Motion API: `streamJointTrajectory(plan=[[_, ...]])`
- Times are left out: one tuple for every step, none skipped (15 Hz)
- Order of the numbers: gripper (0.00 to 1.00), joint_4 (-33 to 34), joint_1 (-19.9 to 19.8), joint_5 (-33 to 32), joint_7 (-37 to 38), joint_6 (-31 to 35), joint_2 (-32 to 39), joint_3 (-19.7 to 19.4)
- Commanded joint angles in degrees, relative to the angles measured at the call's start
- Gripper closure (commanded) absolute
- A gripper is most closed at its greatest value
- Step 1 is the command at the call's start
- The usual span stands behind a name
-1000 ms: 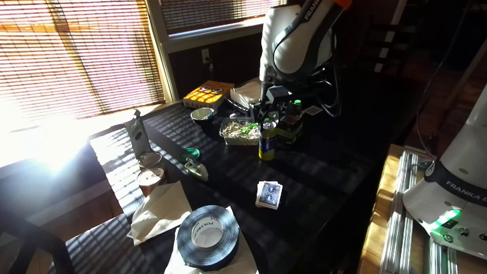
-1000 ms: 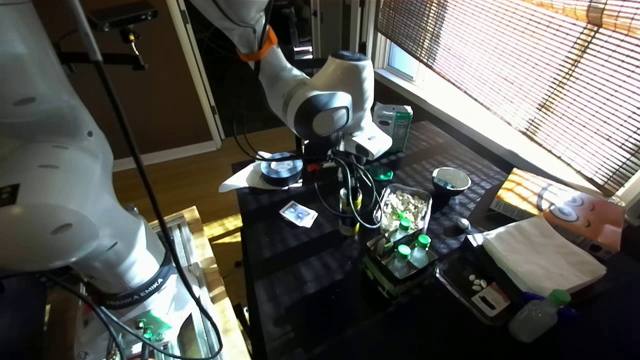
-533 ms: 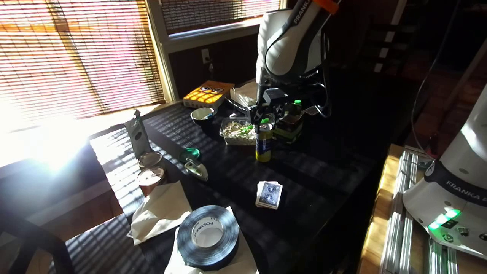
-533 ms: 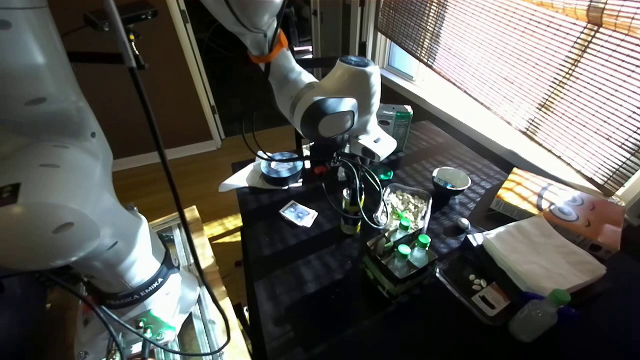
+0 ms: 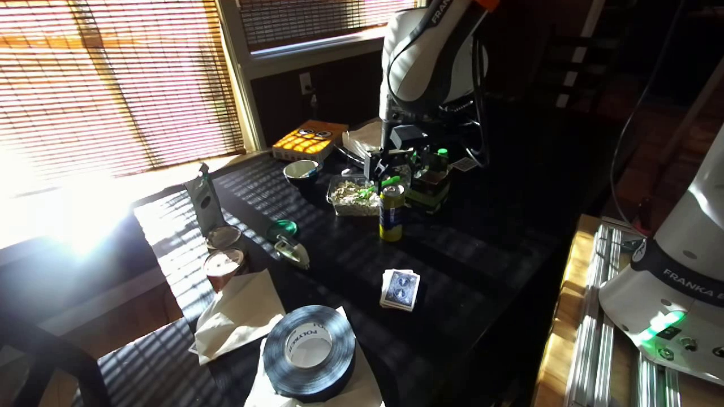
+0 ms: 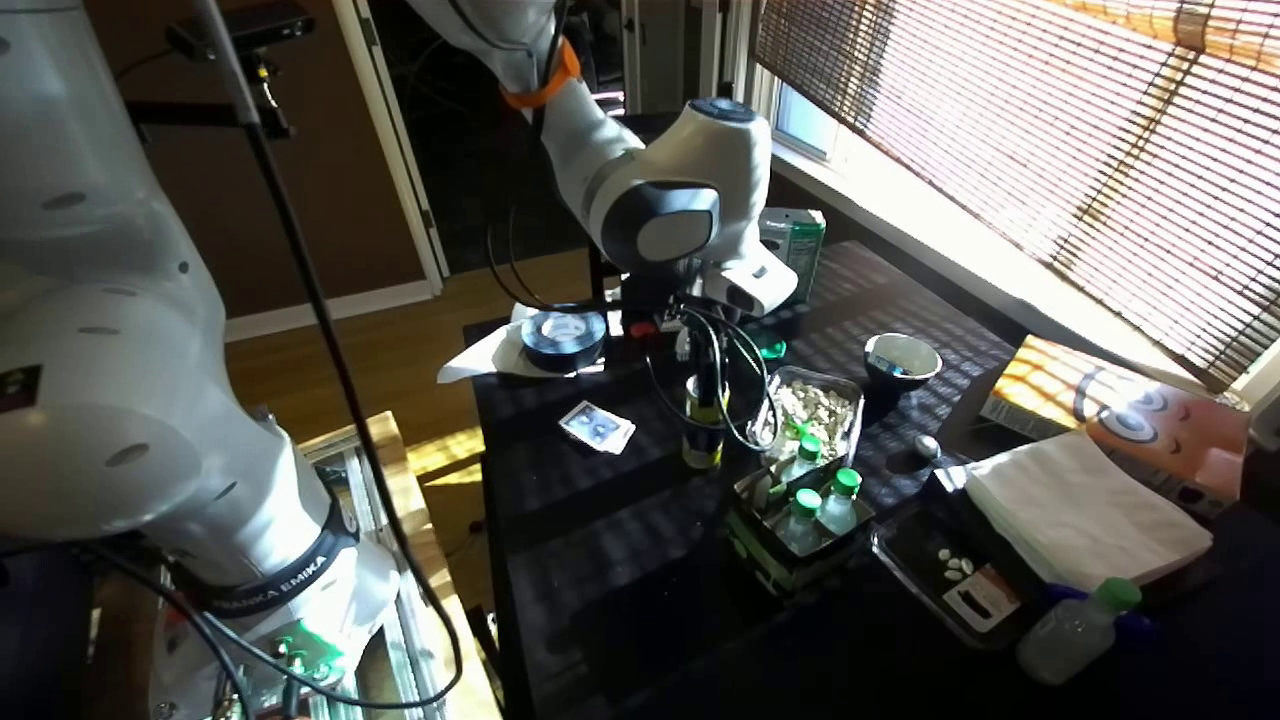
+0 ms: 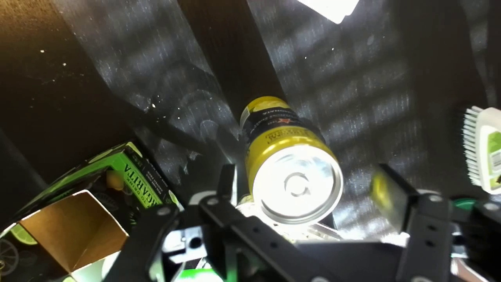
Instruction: Remove the can from the holder
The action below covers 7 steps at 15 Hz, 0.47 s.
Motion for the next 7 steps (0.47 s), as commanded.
streamJointTrajectory(plan=[[0.00, -2.15, -0.59, 3.58, -3.07, -7.13, -8.46, -1.12], [0.00, -2.59, -1.08, 3.47, -4.01, -9.12, -10.68, -1.79], [0.00, -2.82, -1.75, 3.34, -5.86, -11.63, -12.82, -2.59], [0.00, -2.88, -2.27, 4.93, -8.80, -13.66, -14.55, -3.11], [0.00, -2.69, -2.63, 6.46, -12.31, -16.43, -15.85, -3.87], [0.00, -0.72, -1.75, 3.12, -6.67, -12.69, -11.16, -3.10], [0.00, -0.95, -2.30, 4.02, -9.01, -14.64, -12.90, -3.68]])
